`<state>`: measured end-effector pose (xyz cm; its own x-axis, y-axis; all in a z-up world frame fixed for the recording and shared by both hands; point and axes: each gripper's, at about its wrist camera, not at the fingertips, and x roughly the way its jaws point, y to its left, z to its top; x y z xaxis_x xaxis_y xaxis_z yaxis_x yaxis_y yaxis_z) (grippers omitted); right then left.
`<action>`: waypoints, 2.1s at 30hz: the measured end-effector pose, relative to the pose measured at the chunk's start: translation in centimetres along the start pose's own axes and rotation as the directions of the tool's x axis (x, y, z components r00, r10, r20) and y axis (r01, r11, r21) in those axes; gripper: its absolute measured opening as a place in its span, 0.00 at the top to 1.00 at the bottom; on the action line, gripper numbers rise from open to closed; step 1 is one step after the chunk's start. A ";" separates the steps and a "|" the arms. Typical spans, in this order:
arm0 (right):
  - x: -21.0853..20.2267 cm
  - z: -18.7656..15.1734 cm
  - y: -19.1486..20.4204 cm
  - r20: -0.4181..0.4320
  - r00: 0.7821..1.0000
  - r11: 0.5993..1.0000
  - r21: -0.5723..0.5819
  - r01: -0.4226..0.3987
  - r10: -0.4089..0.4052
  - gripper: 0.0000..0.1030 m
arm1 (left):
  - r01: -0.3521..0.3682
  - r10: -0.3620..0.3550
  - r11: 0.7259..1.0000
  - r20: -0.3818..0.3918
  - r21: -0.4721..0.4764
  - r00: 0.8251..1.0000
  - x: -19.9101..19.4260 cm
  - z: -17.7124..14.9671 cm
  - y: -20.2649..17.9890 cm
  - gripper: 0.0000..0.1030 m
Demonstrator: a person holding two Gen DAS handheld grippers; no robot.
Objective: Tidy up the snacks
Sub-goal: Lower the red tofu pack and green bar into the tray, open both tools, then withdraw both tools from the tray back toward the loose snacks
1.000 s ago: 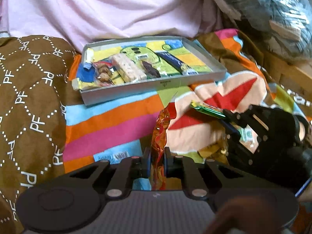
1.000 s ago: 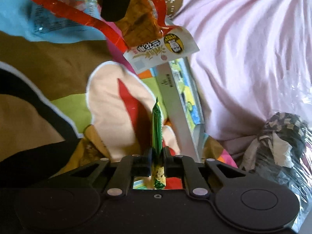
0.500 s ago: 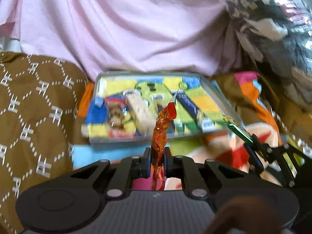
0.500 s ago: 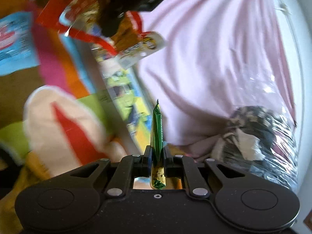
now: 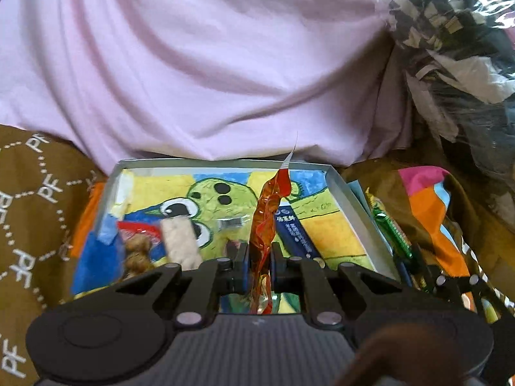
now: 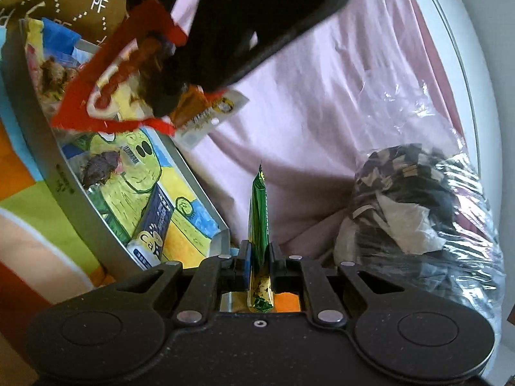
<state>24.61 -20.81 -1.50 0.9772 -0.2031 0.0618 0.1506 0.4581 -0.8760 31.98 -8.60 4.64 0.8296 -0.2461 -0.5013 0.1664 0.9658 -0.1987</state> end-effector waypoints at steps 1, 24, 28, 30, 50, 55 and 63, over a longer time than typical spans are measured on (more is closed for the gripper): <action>0.4 0.0 0.2 -0.002 1.000 1.000 0.005 -0.008 0.008 0.90 | 0.000 0.000 1.000 -0.006 -0.004 1.000 0.5 0.1 -0.1 0.88; 2.5 0.7 1.2 -0.050 0.984 0.980 0.117 -0.162 0.169 0.70 | -0.076 0.075 0.997 -0.116 -0.004 0.990 5.5 -0.1 0.2 0.77; 2.5 1.0 0.3 -0.057 0.974 0.958 0.202 -0.205 0.220 0.53 | -0.083 0.080 0.996 -0.124 -0.017 0.989 5.3 -0.2 0.7 0.71; 2.5 1.1 -0.2 -0.054 0.971 0.947 0.239 -0.214 0.233 0.45 | -0.085 0.081 0.996 -0.123 -0.023 0.989 5.1 -0.2 0.8 0.63; -0.9 1.7 -8.0 0.010 0.955 0.749 0.618 -0.240 0.298 0.01 | -0.149 0.150 0.988 0.027 -0.047 0.988 -2.2 0.4 2.8 0.02; -3.1 1.6 -10.2 0.044 0.944 0.682 0.680 -0.269 0.328 0.01 | -0.160 0.165 0.984 0.070 -0.076 0.984 -5.7 -0.4 3.8 0.01; -7.0 1.7 -12.7 0.060 0.896 0.529 0.789 -0.313 0.440 0.01 | -0.177 0.182 0.982 0.090 -0.063 0.979 -11.1 -3.0 5.0 0.00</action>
<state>16.09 -23.79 10.02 0.9510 0.0717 -0.3008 -0.1081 0.9885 -0.1059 22.06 -1.33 6.71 0.8905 -0.0574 -0.4514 -0.0171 0.9871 -0.1591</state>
